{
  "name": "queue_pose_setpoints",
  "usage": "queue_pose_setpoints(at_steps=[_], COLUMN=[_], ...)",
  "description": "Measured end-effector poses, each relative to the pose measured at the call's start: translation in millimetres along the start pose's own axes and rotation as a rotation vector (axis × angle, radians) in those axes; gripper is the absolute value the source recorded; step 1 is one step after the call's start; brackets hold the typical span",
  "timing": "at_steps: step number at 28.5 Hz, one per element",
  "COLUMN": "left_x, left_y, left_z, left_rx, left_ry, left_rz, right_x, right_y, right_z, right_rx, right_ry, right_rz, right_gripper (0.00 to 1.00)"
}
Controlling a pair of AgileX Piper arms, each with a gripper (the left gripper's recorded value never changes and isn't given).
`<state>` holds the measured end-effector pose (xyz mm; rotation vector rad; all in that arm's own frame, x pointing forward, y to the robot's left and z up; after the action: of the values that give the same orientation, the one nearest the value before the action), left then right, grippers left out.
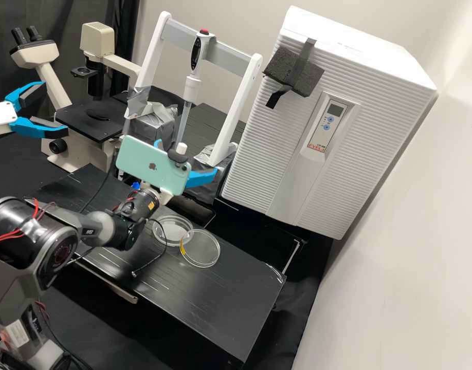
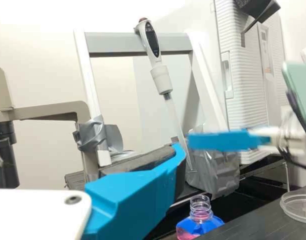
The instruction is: Use the pipette
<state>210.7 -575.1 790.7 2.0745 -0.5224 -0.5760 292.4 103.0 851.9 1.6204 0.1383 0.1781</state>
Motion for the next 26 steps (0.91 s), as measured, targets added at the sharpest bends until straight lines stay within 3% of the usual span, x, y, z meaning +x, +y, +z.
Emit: queue_pose_setpoints(at_steps=[3,6,14,16,20,24,25,26], left_x=[-0.3,-2.4,-3.3,-3.3,-2.8,-2.3,-2.3,-2.3], left_y=[-0.9,-3.7,-5.2,-5.2,-6.8,-8.4,-8.4,-8.4], left_z=[1.9,2.4,2.6,2.6,2.3,2.0,2.0,2.0], left_rx=[-0.002,-0.005,-0.006,-0.006,-0.007,-0.008,-0.008,-0.008], left_ry=[-0.008,-0.008,-0.01,-0.01,-0.009,-0.008,-0.008,-0.008], left_rz=[-0.003,-0.014,-0.017,-0.017,-0.023,-0.029,-0.029,-0.029], right_x=[13.8,27.6,64.1,70.1,83.1,90.8,93.0,94.2], right_y=[4.7,12.7,34.6,36.8,37.6,35.2,33.9,33.2], right_z=[-27.2,-50.3,-81.9,-84.6,-88.3,-92.6,-93.8,-94.7], right_rx=[0.004,-0.008,-0.027,-0.027,-0.059,-0.075,-0.084,-0.089], right_ry=[0.071,0.106,0.079,0.063,0.046,0.045,0.048,0.049], right_rz=[-0.002,0.02,0.11,0.109,0.095,0.077,0.074,0.071], right_gripper=[1.0,1.0,1.0,1.0,1.0,1.0,0.0,0.0])
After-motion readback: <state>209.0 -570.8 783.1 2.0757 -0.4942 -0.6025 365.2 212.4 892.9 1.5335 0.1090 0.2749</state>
